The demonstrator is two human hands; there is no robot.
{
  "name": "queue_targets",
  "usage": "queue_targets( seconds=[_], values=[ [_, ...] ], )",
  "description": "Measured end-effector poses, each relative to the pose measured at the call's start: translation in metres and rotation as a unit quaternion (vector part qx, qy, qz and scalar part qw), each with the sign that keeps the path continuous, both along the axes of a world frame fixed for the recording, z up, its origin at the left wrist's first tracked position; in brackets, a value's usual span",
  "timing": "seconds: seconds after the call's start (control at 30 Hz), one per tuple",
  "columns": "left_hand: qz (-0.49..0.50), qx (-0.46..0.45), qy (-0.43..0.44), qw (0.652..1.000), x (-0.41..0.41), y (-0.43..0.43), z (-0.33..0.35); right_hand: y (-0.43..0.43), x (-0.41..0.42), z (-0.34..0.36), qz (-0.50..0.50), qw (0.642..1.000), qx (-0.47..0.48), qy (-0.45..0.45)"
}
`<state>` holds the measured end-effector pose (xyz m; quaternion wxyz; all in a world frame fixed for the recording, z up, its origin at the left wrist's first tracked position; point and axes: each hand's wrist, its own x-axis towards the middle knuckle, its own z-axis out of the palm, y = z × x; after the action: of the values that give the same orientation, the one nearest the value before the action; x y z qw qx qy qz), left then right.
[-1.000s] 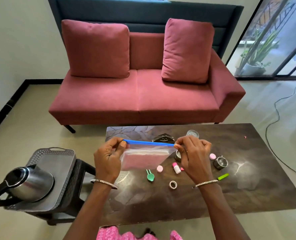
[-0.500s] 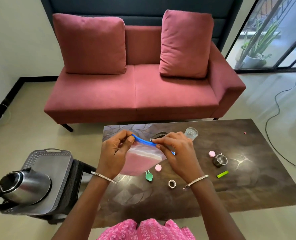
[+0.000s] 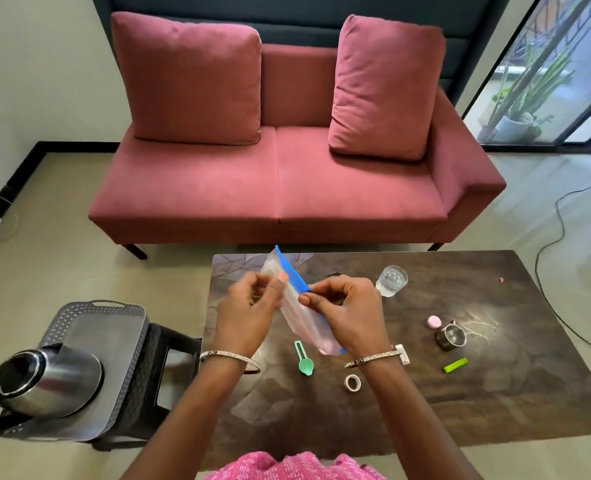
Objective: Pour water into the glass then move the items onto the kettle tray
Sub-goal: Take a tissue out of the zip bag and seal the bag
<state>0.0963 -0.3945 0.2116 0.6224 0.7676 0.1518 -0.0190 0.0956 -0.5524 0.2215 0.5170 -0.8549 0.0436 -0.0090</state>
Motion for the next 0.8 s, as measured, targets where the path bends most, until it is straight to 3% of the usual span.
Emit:
queue_targets(
  seconds=[0.1,0.37,0.5,0.67,0.8],
  values=[
    [-0.048,-0.108,0.05,0.992,0.0,-0.008,0.001,0.013,0.003,-0.001,-0.001,0.997,0.066,0.032],
    [-0.042,-0.143,0.058,0.987,0.015,0.004,-0.008,0.022,0.01,-0.006,-0.029,0.982,0.157,0.102],
    [-0.024,0.018,0.007,1.0,0.025,0.014,-0.019,0.019,0.013,-0.011,-0.1,0.977,0.158,0.102],
    [0.004,0.26,-0.056,0.964,0.028,0.028,-0.016,0.017,0.017,-0.016,-0.174,0.982,-0.064,-0.023],
    [0.014,0.314,-0.09,0.945,0.029,0.031,-0.009,0.029,0.02,-0.019,-0.125,0.963,-0.194,-0.14]
  ],
)
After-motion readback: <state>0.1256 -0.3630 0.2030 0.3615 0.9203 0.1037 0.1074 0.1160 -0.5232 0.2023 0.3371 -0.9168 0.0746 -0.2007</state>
